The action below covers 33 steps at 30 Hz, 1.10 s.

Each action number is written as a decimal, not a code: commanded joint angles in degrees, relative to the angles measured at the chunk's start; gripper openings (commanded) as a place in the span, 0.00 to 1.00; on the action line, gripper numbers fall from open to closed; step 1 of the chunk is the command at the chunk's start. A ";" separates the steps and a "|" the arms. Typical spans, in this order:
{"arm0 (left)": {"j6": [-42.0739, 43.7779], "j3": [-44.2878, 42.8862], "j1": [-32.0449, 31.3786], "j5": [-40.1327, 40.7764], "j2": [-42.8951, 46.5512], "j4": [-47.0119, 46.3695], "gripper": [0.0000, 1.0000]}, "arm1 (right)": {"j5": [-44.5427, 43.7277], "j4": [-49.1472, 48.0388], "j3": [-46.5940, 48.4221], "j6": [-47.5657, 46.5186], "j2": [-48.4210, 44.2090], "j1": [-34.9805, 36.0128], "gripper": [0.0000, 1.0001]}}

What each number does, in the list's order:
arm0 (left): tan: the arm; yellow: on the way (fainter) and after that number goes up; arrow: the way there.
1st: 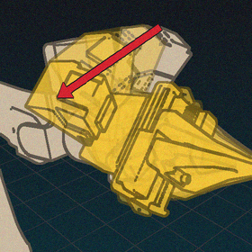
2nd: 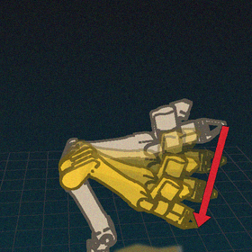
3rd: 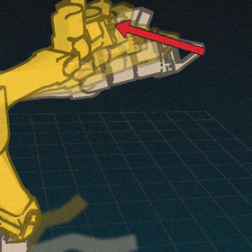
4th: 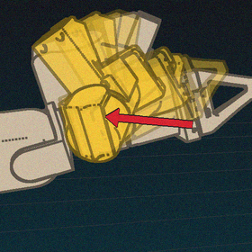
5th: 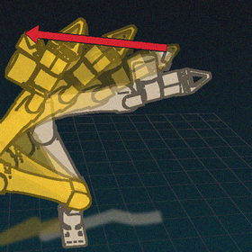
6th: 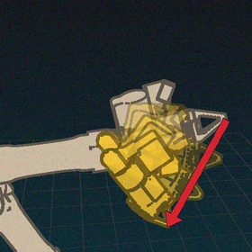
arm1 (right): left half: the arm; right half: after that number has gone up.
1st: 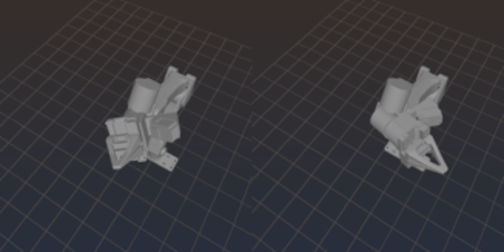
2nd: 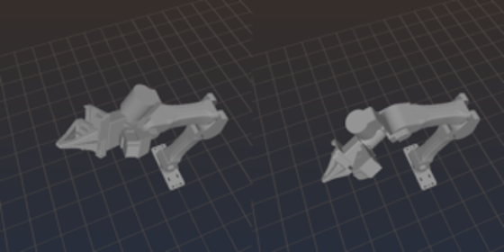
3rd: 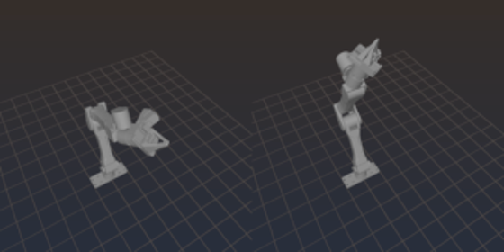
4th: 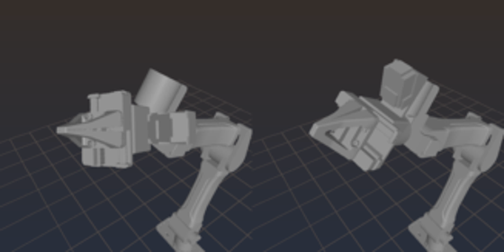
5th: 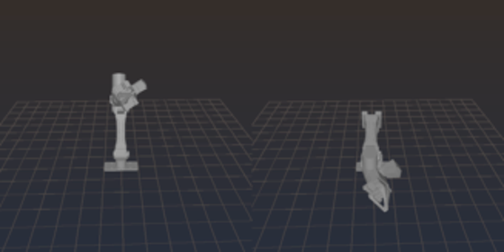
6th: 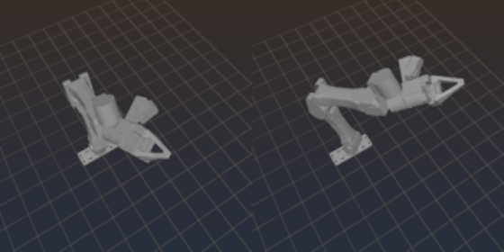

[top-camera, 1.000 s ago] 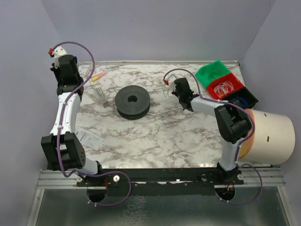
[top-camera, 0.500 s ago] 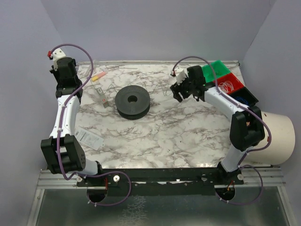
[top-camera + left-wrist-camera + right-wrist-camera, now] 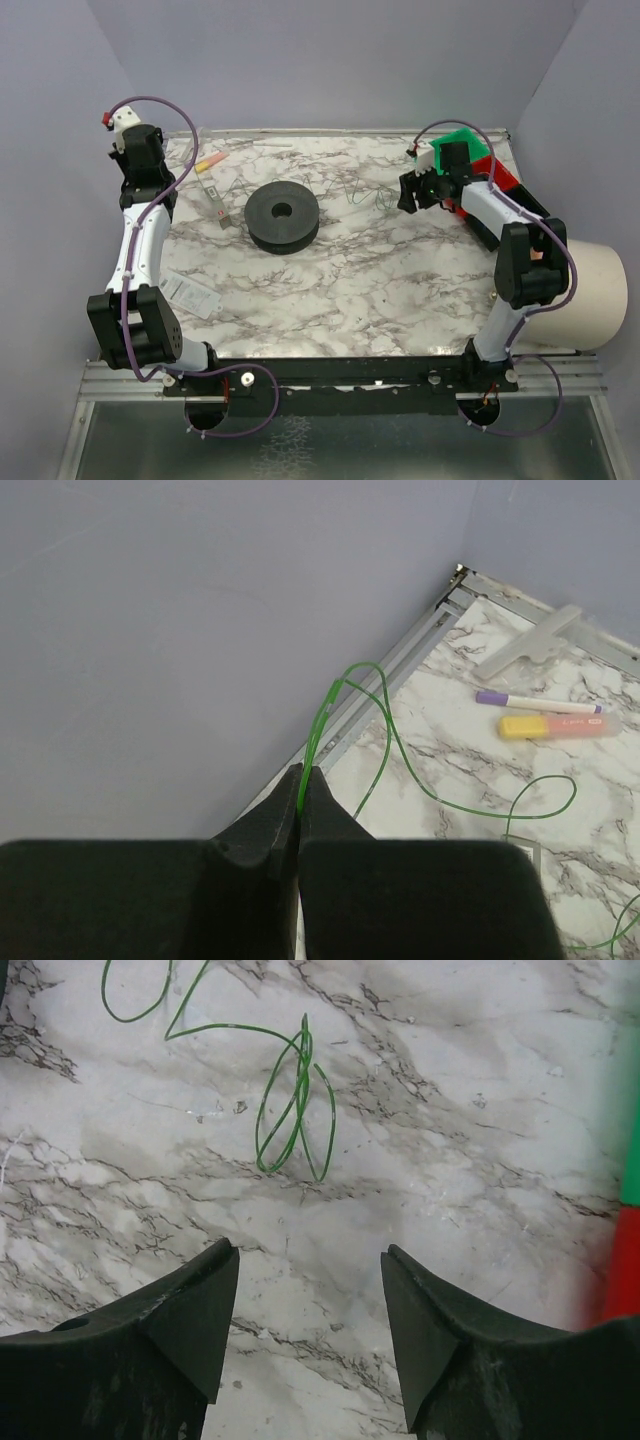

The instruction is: Wrap the cables

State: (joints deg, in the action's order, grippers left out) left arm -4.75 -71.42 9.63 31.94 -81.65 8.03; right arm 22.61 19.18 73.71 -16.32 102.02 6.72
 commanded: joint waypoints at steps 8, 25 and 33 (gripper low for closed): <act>-1.23 1.76 0.00 -1.53 1.49 0.41 0.00 | 0.83 -4.44 1.22 1.35 7.80 0.40 0.61; -1.40 1.63 -0.01 -1.28 0.71 0.56 0.00 | 1.31 -7.82 4.52 4.07 13.52 0.57 0.54; -1.53 1.16 0.04 -1.18 -0.23 0.79 0.00 | 4.10 -9.64 7.27 5.15 15.15 0.73 0.42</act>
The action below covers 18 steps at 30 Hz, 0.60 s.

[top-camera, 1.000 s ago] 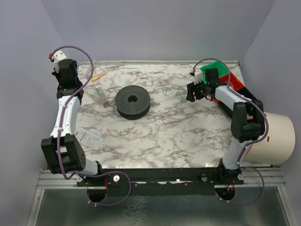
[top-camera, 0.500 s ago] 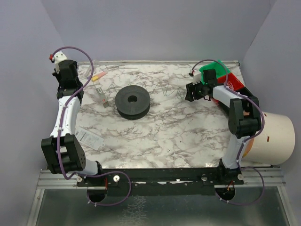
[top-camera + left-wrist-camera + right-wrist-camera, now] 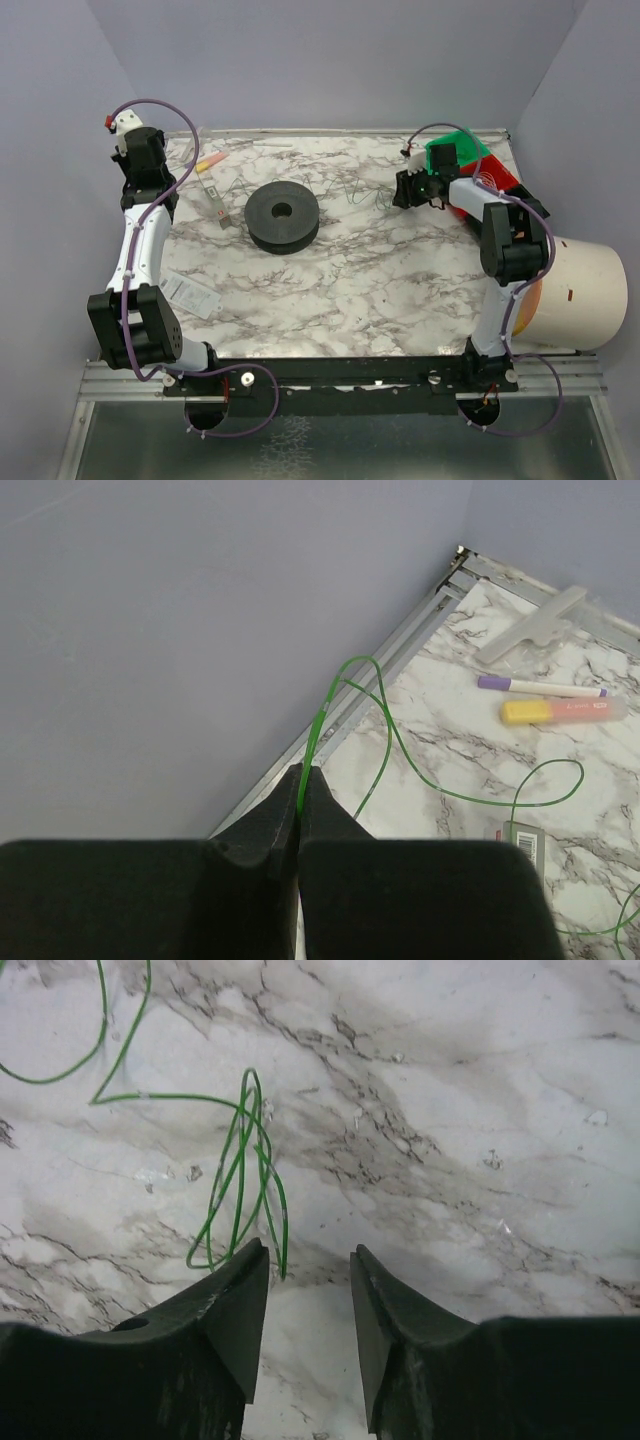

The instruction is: Wrap the cables

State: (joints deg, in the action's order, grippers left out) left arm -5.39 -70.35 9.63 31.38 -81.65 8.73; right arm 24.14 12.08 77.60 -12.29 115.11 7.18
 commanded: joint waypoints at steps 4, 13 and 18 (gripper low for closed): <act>-0.79 -0.18 -0.03 -0.33 -0.65 0.21 0.00 | 1.19 -1.88 5.47 1.14 4.05 0.91 0.14; 0.98 -3.74 4.52 2.05 -2.29 1.45 0.00 | -31.76 -2.33 7.08 -0.95 -5.68 1.34 0.01; 0.89 -6.05 9.58 -0.37 -2.85 1.88 0.00 | -43.24 -6.53 6.18 -6.34 -17.63 -1.03 0.00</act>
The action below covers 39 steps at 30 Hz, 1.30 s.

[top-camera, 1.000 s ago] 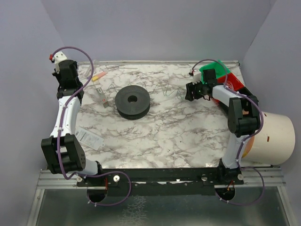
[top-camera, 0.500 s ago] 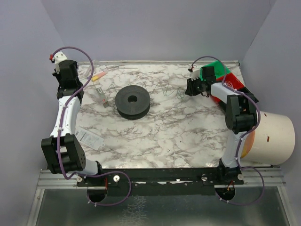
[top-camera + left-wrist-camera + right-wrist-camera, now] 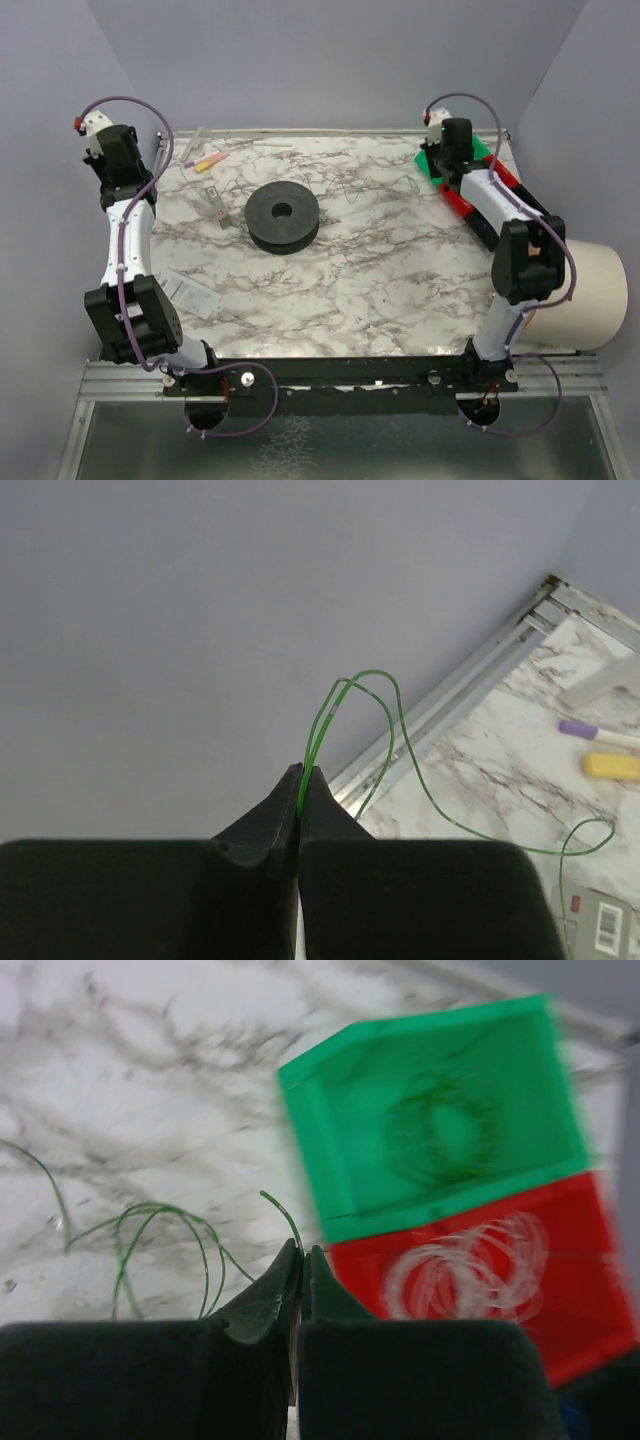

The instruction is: Wrap the cables

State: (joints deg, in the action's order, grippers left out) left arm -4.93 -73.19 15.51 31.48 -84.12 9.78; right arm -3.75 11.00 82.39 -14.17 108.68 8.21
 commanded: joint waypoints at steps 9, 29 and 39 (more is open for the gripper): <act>2.20 -5.57 7.64 -1.40 -0.78 1.04 0.00 | -23.27 -7.76 4.17 -11.74 -19.18 -10.04 0.01; 9.88 -6.49 -6.09 -28.74 5.06 5.50 0.77 | 19.30 15.01 12.12 0.90 -27.72 -13.21 0.01; 13.85 -12.80 -27.01 -59.54 3.59 9.95 0.99 | 35.09 12.07 5.57 8.79 -28.77 -11.52 0.01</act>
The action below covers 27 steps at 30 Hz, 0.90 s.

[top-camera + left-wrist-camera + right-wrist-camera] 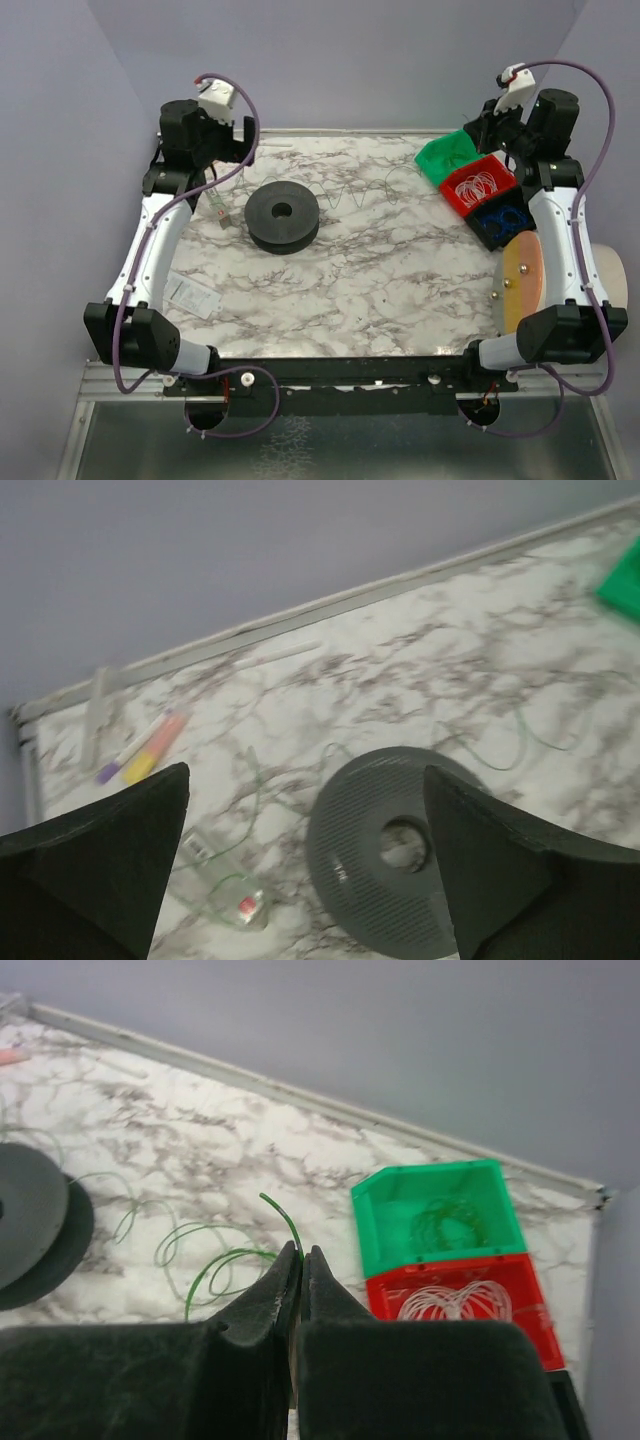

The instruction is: Wrap the cables

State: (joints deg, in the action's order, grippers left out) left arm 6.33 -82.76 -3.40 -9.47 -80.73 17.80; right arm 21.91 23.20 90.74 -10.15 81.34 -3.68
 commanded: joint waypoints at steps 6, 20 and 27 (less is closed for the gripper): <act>5.65 -7.12 -24.33 -22.47 -7.18 -0.31 0.99 | 15.05 -1.01 -4.68 7.18 -1.99 0.47 0.01; 11.16 -23.36 -35.06 -37.66 -34.30 5.75 0.99 | 15.16 2.58 -5.51 3.93 -4.68 0.44 0.01; 8.38 -27.29 -35.91 -39.19 -39.18 2.62 0.95 | 17.36 2.66 -5.84 4.75 -5.14 0.06 0.01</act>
State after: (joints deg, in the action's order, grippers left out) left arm 15.20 -108.07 -38.28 -44.84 -119.31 23.18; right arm 36.36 23.97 85.62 -5.58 77.43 -3.38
